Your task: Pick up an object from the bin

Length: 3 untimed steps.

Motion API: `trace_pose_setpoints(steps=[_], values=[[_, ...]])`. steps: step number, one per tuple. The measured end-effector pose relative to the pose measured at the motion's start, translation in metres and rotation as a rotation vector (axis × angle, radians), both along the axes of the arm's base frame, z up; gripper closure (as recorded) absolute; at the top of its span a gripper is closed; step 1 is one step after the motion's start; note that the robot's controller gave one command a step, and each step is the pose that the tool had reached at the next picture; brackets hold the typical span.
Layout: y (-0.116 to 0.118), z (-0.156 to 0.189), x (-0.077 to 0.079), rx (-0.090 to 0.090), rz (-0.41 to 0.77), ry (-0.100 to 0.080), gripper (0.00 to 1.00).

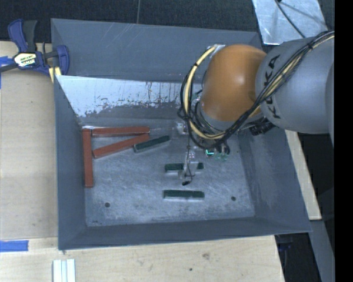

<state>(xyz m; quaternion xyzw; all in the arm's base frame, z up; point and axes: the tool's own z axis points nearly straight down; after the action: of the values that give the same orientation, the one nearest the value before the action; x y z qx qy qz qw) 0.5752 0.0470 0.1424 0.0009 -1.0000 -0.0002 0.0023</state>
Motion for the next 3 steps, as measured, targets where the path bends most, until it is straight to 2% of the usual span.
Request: trace_pose_setpoints(steps=[1,2,3], values=[[-0.039,-0.074,-0.013,-0.002,-0.173,-0.003,0.0],[-0.039,-0.071,-0.01,0.0,-0.173,-0.009,1.0],[0.015,0.042,-0.031,0.002,-0.037,-0.015,1.0]])
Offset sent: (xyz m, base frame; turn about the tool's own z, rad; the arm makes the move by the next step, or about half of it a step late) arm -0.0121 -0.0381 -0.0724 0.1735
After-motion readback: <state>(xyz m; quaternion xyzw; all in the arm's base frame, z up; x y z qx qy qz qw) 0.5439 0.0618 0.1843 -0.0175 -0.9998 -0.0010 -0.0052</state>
